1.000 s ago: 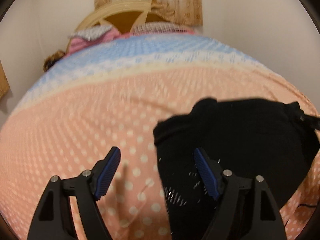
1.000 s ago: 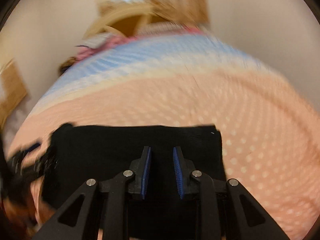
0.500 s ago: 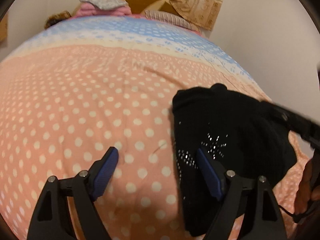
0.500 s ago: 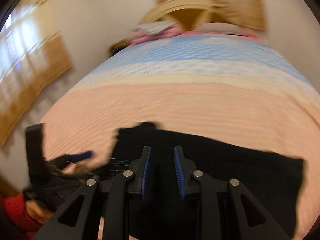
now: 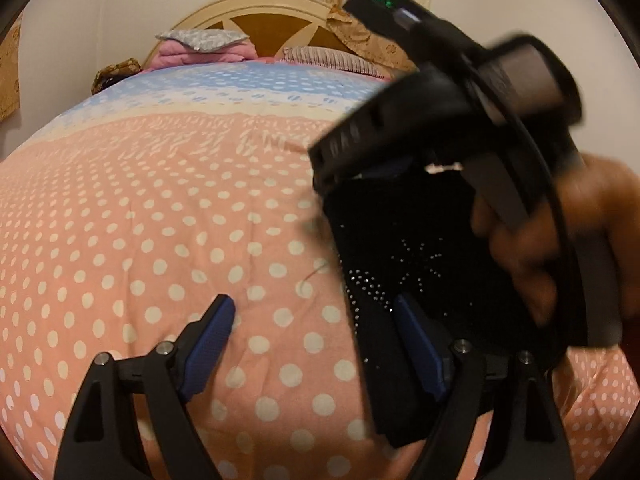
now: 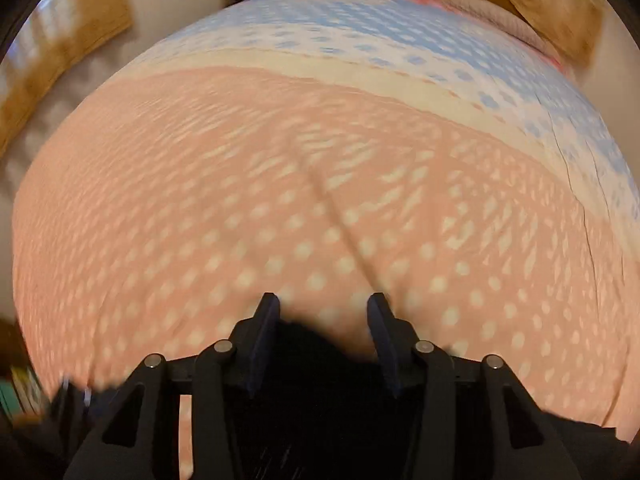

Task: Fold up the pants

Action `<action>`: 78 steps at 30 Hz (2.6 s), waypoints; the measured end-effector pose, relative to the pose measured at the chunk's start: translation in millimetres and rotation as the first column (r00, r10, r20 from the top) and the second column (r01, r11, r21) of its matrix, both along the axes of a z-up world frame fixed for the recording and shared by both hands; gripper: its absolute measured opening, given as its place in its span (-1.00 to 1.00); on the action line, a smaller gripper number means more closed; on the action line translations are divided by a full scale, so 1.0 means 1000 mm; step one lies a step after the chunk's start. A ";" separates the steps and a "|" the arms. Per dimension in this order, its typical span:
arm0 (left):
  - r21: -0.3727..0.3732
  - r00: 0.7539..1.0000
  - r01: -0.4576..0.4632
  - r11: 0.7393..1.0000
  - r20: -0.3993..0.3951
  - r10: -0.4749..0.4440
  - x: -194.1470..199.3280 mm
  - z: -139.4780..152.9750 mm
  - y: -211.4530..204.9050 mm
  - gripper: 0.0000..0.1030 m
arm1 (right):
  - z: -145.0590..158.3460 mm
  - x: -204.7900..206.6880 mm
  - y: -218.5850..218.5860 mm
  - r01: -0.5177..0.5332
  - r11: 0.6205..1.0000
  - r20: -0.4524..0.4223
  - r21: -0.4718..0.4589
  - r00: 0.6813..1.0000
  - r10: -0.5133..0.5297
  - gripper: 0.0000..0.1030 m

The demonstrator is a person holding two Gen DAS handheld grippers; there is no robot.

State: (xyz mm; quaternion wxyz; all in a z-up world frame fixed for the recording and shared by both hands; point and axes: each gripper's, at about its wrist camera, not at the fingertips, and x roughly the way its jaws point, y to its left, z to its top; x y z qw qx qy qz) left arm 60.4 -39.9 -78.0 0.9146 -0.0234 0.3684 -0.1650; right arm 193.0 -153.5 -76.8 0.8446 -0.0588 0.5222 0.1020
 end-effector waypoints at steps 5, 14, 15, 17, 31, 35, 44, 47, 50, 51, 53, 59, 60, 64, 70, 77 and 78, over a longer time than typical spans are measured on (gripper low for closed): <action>-0.053 1.000 -0.014 0.998 -0.027 0.013 0.005 -0.003 0.009 0.80 | 0.037 -0.004 -0.020 0.064 0.984 0.050 0.169 0.996 -0.073 -0.08; -0.010 1.000 -0.022 1.000 0.020 0.022 -0.008 -0.006 0.002 0.81 | 0.001 -0.029 0.056 -0.246 0.932 -0.057 -0.266 0.969 0.239 -0.05; -0.006 0.999 -0.020 1.000 0.026 0.020 -0.010 -0.006 0.001 0.81 | 0.000 -0.025 0.054 -0.241 0.936 -0.078 -0.258 0.970 0.229 -0.05; 0.002 1.000 -0.009 1.000 0.029 0.009 -0.011 -0.005 -0.001 0.81 | 0.002 -0.014 0.040 -0.193 0.956 -0.124 -0.222 0.978 0.169 -0.09; 0.028 0.998 -0.007 1.000 0.063 0.005 -0.020 -0.001 -0.008 0.83 | 0.067 -0.037 -0.050 0.100 0.989 0.139 0.110 0.984 -0.115 -0.31; 0.021 0.998 -0.009 1.000 0.055 0.008 -0.020 0.000 -0.007 0.85 | 0.051 -0.051 -0.011 -0.026 0.999 0.074 0.018 0.997 0.025 -0.31; 0.095 0.998 -0.032 0.995 0.061 0.027 -0.016 0.015 0.007 0.86 | 0.004 -0.020 -0.003 -0.055 0.997 0.051 0.049 0.997 0.053 -0.39; 0.149 0.995 -0.055 0.987 0.092 0.042 -0.014 0.024 0.012 0.85 | 0.038 -0.031 -0.033 -0.001 0.967 0.171 0.255 0.984 -0.044 -0.39; 0.146 0.992 -0.071 0.987 0.111 0.055 -0.007 0.036 0.018 0.85 | 0.079 -0.067 -0.079 0.027 0.912 0.275 0.410 0.949 -0.151 -0.39; 0.136 0.992 -0.069 0.988 0.116 0.053 -0.005 0.041 0.017 0.85 | 0.088 -0.081 -0.093 0.042 0.910 0.299 0.413 0.937 -0.179 -0.39; 0.106 0.990 -0.035 0.994 0.138 0.020 -0.003 0.055 0.010 0.85 | 0.095 -0.119 -0.125 0.118 0.919 0.332 0.377 0.909 -0.253 -0.38; 0.055 0.980 0.165 0.985 0.106 -0.170 -0.002 0.076 -0.053 0.85 | 0.060 -0.200 -0.197 0.408 0.875 0.281 0.260 0.835 -0.472 -0.38; 0.042 0.977 0.193 0.980 0.080 -0.195 -0.002 0.074 -0.063 0.85 | 0.052 -0.211 -0.206 0.441 0.859 0.267 0.259 0.823 -0.502 -0.38; 0.060 0.976 0.220 0.974 -0.019 -0.219 0.000 0.053 -0.096 0.85 | 0.028 -0.235 -0.224 0.484 0.816 0.208 0.315 0.804 -0.557 -0.38; 0.120 0.983 0.179 0.976 -0.072 -0.172 0.002 0.036 -0.104 0.91 | 0.019 -0.238 -0.222 0.455 0.818 0.259 0.351 0.792 -0.552 -0.13; 0.044 0.994 0.111 0.993 0.010 -0.112 0.001 0.059 -0.074 0.95 | 0.040 -0.260 -0.238 0.451 0.781 0.366 0.431 0.704 -0.608 0.08; 0.025 0.995 0.095 0.995 0.012 -0.096 0.006 0.059 -0.070 0.96 | 0.044 -0.266 -0.247 0.479 0.758 0.385 0.443 0.662 -0.643 0.44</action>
